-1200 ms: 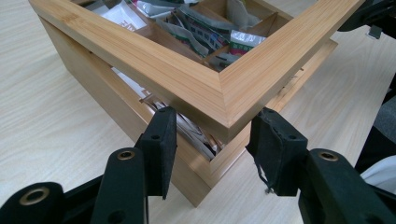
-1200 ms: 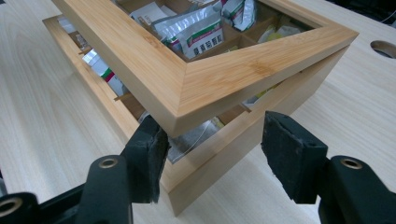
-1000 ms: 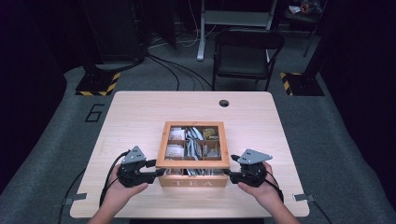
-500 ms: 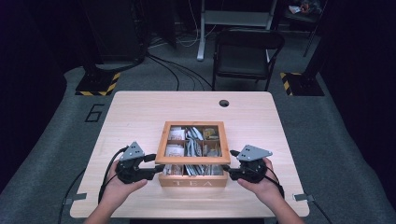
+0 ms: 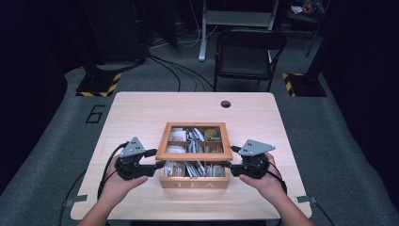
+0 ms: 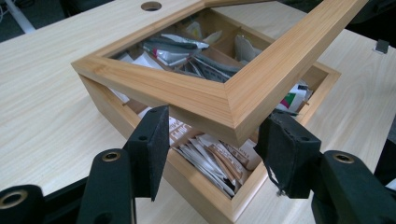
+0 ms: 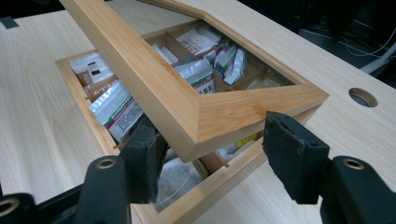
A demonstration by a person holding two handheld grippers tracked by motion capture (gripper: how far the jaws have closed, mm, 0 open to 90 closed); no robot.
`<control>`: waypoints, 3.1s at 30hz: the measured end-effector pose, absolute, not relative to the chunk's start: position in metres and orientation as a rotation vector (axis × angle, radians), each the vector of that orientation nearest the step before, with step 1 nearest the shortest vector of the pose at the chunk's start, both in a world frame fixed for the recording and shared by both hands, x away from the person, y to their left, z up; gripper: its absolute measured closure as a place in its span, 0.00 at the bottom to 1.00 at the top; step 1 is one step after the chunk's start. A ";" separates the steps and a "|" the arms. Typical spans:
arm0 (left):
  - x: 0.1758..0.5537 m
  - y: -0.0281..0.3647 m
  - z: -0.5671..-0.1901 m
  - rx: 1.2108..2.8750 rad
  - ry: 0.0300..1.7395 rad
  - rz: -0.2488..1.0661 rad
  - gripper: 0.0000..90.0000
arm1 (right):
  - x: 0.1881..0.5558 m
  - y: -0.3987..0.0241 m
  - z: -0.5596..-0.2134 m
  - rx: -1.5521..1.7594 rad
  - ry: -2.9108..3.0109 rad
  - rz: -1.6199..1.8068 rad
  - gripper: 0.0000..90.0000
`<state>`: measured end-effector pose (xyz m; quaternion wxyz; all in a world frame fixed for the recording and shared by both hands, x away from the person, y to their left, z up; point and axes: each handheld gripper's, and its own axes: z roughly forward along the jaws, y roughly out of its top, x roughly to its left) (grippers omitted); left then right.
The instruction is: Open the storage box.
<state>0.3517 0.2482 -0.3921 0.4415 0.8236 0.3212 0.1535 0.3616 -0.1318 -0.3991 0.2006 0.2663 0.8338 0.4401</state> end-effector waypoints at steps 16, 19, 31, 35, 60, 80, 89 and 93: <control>0.363 0.246 -0.373 2.016 0.753 0.441 0.48 | 0.374 -0.129 -0.374 0.722 2.328 1.239 0.44; 0.366 0.247 -0.373 1.993 0.755 0.450 0.47 | 0.378 -0.130 -0.370 0.723 2.325 1.254 0.45; 0.390 0.245 -0.383 1.960 0.789 0.474 0.47 | 0.388 -0.134 -0.357 0.774 2.325 1.290 0.50; 0.396 0.244 -0.384 1.954 0.797 0.496 0.48 | 0.390 -0.133 -0.354 0.781 2.317 1.294 0.51; 0.420 0.240 -0.366 1.926 0.819 0.549 0.59 | 0.415 -0.137 -0.359 0.798 2.245 1.261 0.53; 0.439 0.240 -0.354 1.893 0.841 0.537 0.61 | 0.453 -0.124 -0.374 0.862 2.189 1.237 0.61; 0.446 0.241 -0.351 1.888 0.843 0.541 0.62 | 0.461 -0.122 -0.372 0.888 2.160 1.244 0.65; 0.450 0.242 -0.351 1.878 0.842 0.533 0.62 | 0.464 -0.123 -0.371 0.903 2.155 1.256 0.65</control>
